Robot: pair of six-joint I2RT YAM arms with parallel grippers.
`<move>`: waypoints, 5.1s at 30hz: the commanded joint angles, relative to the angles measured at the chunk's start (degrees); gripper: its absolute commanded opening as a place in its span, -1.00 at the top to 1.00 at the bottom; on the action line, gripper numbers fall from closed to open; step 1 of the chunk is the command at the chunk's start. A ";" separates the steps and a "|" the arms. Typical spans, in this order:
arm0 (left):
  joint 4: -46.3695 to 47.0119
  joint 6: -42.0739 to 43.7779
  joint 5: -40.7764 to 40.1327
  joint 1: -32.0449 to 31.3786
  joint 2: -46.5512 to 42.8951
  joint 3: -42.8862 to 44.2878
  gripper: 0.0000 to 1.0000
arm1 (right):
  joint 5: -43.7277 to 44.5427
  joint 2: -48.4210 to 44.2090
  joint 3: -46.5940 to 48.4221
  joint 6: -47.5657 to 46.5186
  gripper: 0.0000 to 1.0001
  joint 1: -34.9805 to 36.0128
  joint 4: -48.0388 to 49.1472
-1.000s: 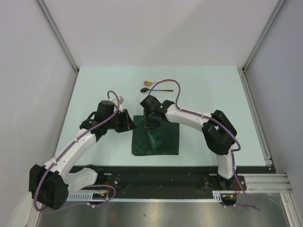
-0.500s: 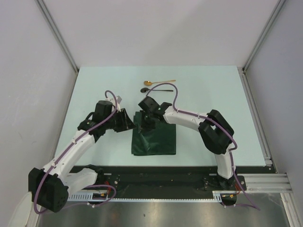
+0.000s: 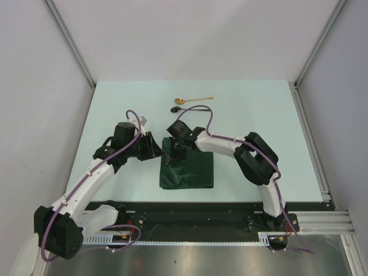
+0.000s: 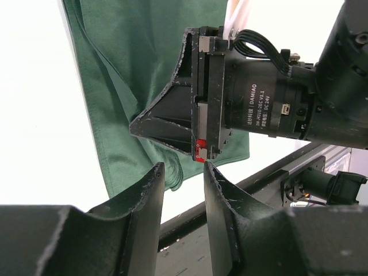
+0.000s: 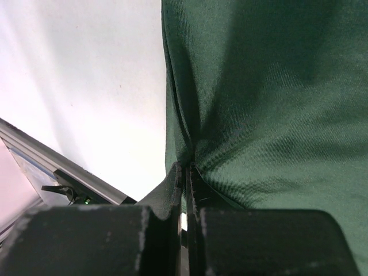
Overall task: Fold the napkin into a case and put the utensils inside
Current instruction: Fold the rectangle-folded napkin at the center of the board, then smooth out the square-folded napkin at the center of the board.
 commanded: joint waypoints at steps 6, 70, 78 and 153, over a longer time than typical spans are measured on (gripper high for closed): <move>-0.07 1.42 0.88 1.07 -1.39 -0.31 0.23 | -2.05 0.75 -0.01 1.25 1.00 -0.24 2.07; 5.29 -1.83 3.96 -4.37 11.43 -4.61 0.57 | -12.77 -29.89 -38.57 -5.35 0.51 -6.83 20.52; 6.78 -4.21 0.01 -4.47 12.23 -12.17 0.85 | -13.74 -40.29 -54.15 -2.53 0.62 -11.84 24.92; 4.76 -0.87 3.24 4.77 20.60 19.39 0.12 | -17.87 -35.26 -39.19 -21.61 -0.18 -34.35 4.88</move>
